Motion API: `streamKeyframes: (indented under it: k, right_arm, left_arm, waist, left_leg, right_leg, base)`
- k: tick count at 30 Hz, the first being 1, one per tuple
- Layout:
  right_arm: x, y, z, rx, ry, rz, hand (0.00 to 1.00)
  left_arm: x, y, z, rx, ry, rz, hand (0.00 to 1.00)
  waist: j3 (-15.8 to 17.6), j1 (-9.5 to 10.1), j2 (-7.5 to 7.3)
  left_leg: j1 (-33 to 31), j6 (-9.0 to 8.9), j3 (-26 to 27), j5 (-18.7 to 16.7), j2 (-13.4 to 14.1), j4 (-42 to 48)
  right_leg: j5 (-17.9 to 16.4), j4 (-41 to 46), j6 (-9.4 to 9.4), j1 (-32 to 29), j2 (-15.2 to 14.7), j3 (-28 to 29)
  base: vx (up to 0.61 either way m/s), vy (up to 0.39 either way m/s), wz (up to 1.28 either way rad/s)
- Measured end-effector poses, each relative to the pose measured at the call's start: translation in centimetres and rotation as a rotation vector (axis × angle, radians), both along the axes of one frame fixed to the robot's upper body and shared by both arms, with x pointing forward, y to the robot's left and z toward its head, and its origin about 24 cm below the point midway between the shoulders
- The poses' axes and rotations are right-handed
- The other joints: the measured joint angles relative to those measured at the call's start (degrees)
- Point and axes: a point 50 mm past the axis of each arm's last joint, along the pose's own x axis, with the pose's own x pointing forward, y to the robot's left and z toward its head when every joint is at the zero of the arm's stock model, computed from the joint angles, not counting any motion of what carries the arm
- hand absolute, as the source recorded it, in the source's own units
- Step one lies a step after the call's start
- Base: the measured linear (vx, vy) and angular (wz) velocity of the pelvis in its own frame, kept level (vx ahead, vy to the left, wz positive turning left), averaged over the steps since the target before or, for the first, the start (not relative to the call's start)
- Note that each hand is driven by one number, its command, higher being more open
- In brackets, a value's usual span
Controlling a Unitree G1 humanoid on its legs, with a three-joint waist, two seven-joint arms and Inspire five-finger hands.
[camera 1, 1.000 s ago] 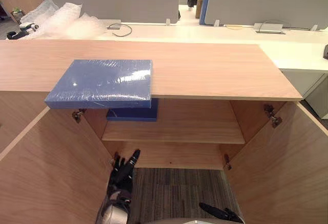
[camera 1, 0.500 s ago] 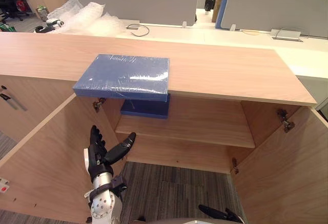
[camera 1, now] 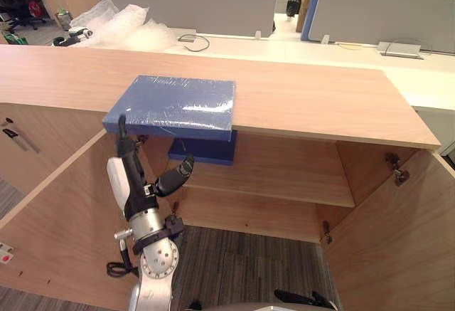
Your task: Walk over to the cabinet, pick up the folder, carry it to the office cabinet, place the folder inside the office cabinet, then close the office cabinet door
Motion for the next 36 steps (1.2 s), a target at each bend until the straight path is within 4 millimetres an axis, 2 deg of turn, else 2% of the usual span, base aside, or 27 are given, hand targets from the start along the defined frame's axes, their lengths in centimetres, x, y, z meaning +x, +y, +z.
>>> streamKeyframes:
  k: [5,9,14,19,23,29,36]
  right_arm:
    - [0.6,-0.2,0.1,-0.008,-0.015,0.046,1.00]
    - [0.7,-0.6,0.2,-0.009,-0.023,0.056,1.00]
    - [0.9,-0.7,0.3,-0.005,-0.031,0.068,1.00]
    - [1.0,-0.7,0.3,0.004,-0.039,0.073,1.00]
    - [1.1,-0.7,0.3,0.006,-0.042,0.074,1.00]
    - [1.2,-0.7,0.4,0.006,-0.047,0.083,1.00]
    - [1.3,-0.7,0.4,0.004,-0.056,0.083,1.00]
  left_arm:
    - [1.2,0.4,1.3,0.274,-0.027,0.014,1.00]
    - [2.2,1.8,0.1,0.456,0.059,0.049,1.00]
    - [3.1,4.1,-1.5,0.586,0.176,0.086,1.00]
    - [4.1,6.3,-1.9,0.732,0.254,0.088,1.00]
    - [4.8,7.0,-1.7,0.803,0.277,0.086,1.00]
    - [6.6,8.1,-0.4,0.899,0.274,0.103,1.00]
    - [8.2,8.4,2.6,0.998,0.190,0.138,1.00]
  waist:
    - [-0.32,-1.25,1.00]
    - [-0.22,-1.45,1.63]
    - [-0.10,-1.67,1.92]
    - [0.04,-1.55,1.78]
    - [0.10,-1.76,1.75]
    - [0.31,-1.75,1.76]
    - [0.47,-1.80,1.71]
  left_leg:
    - [0.49,-0.01,0.41,-0.02,0.61,-0.21]
    - [1.88,0.11,1.69,0.09,0.97,-1.05]
    - [2.63,0.40,1.88,1.08,0.95,-2.71]
    - [2.62,0.38,1.95,1.09,0.91,-2.71]
    - [2.66,0.37,2.10,1.08,0.90,-2.70]
    - [3.24,0.43,3.26,1.04,0.90,-2.70]
    - [3.26,0.43,3.50,1.05,0.88,-2.71]
  right_leg:
    - [0.74,0.06,-1.08,-0.30,0.52,1.08]
    - [0.82,0.13,-1.17,-0.21,0.65,2.31]
    - [0.95,0.02,-0.98,-0.35,0.61,2.51]
    - [0.99,-0.29,-0.91,-0.28,0.64,2.65]
    - [1.06,-0.44,-0.88,-0.27,0.64,2.83]
    - [1.71,-0.84,-0.83,-0.27,0.57,3.98]
    - [2.10,-1.38,-0.73,-0.30,0.57,4.29]
  base:
    - [-0.02,0.002,-0.11]
    - [-0.05,0.002,-0.16]
    - [-0.03,0.005,-0.04]
    - [0.00,0.000,0.00]
    - [0.00,0.000,-0.01]
    - [0.00,0.012,-0.10]
    - [-0.01,0.007,-0.02]
